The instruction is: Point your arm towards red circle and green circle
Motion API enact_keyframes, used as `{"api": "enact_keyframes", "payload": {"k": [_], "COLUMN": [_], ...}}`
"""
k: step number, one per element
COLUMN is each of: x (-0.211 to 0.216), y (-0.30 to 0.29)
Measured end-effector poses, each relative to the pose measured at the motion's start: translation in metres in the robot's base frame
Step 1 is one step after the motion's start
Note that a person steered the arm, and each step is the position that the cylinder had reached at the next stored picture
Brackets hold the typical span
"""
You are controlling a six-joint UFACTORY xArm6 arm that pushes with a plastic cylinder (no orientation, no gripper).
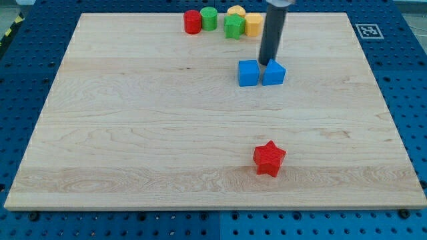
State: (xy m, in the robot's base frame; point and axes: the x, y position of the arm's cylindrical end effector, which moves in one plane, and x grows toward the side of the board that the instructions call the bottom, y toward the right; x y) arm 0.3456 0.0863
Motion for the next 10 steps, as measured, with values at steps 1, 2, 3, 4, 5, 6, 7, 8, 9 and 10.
{"api": "enact_keyframes", "payload": {"k": [1, 2, 3, 4, 5, 6, 7, 8, 9, 10], "x": [0.003, 0.014, 0.016, 0.016, 0.016, 0.016, 0.016, 0.019, 0.021, 0.021], "y": [-0.025, -0.06, -0.088, -0.124, -0.16, -0.176, -0.177, -0.19, -0.198, -0.199]}}
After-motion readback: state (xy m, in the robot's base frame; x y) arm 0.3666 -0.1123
